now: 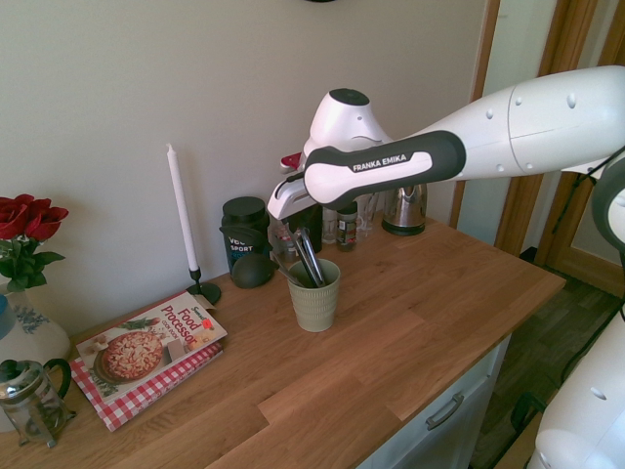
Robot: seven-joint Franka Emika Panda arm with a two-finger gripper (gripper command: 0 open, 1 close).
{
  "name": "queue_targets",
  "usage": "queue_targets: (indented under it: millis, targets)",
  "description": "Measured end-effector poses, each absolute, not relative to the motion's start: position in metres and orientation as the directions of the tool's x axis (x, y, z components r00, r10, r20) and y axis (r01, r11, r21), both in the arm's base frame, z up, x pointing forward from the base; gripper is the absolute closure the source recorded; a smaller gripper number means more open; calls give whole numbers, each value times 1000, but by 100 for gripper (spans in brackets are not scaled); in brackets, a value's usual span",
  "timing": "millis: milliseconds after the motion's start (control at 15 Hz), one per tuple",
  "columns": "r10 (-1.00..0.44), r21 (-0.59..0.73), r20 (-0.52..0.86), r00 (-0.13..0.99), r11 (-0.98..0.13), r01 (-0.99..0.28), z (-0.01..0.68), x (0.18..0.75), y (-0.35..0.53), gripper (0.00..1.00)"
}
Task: Put the tongs back in the holder
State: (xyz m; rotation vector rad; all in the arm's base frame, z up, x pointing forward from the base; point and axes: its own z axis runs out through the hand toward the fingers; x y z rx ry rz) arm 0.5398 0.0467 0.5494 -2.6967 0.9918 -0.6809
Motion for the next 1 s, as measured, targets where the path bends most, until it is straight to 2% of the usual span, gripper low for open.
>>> queue_targets:
  millis: [333,733,1000]
  targets:
    - [-643,-305,355,679,-766,-566,577,509,43,0]
    - [-660,29,116,742,-745,-667,598,429,19,0]
    - [-665,56,47,746,-743,-666,565,404,-5,0]
